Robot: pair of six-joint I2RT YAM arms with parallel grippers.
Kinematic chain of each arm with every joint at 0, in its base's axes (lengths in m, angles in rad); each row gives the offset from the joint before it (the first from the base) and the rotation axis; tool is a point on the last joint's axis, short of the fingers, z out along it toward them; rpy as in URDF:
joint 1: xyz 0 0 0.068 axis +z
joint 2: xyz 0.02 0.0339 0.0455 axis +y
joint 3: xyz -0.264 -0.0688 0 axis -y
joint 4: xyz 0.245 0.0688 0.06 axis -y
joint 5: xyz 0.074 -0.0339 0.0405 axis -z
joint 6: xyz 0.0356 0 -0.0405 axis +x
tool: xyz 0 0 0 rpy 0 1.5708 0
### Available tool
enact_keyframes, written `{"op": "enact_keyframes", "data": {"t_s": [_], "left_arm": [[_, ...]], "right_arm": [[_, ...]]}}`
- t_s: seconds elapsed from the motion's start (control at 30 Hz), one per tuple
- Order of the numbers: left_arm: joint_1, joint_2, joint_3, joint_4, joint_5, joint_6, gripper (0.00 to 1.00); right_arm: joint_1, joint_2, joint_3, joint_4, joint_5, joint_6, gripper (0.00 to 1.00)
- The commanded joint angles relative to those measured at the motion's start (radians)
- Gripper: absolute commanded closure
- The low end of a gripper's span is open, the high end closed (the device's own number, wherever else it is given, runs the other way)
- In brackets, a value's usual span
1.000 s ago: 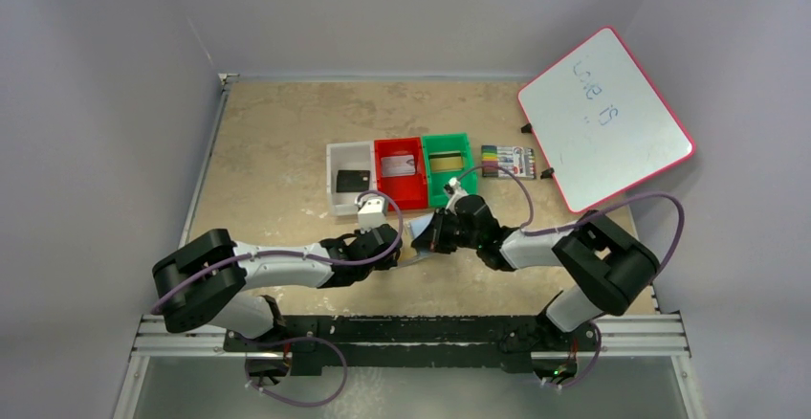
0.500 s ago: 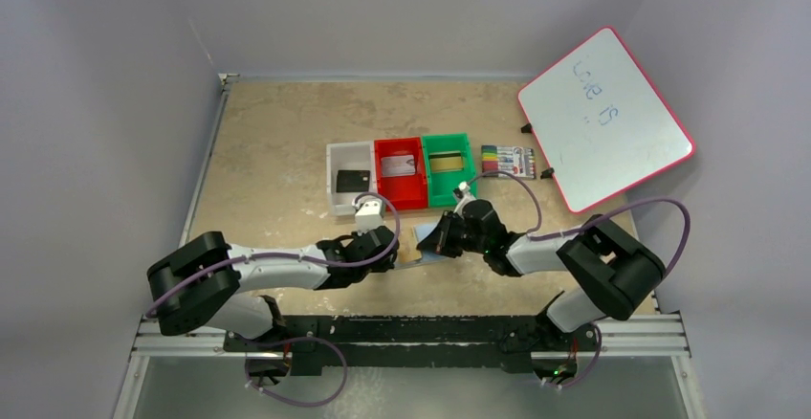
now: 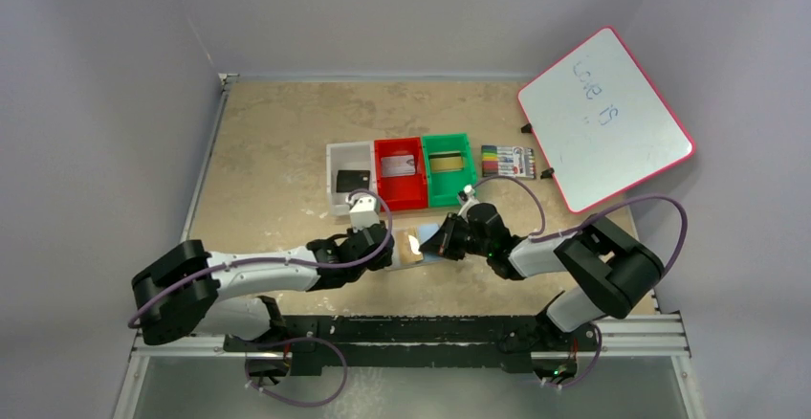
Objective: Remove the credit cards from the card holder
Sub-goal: Remove the credit card from the card holder.
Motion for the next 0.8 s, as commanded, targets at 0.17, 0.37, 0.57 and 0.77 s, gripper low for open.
{"op": "enact_keyframes", "data": {"t_s": [0.17,0.37,0.57,0.77], "left_arm": [[-0.003,-0.068,0.058,0.101,-0.041,0.023,0.69],[-0.002,0.033,0.042,0.208,0.037,-0.02,0.73],[-0.003,0.116,0.021,0.217,0.059,-0.07,0.78],[-0.004,0.143,0.009,0.185,0.065,-0.077,0.87]], "right_arm": [[-0.005,-0.024,0.006,-0.009,0.03,0.013,1.0],[-0.005,-0.03,0.003,-0.015,0.029,0.011,1.0],[-0.005,-0.033,-0.001,-0.008,0.023,0.011,1.0],[-0.005,-0.009,0.008,0.036,-0.021,0.013,1.0]]}}
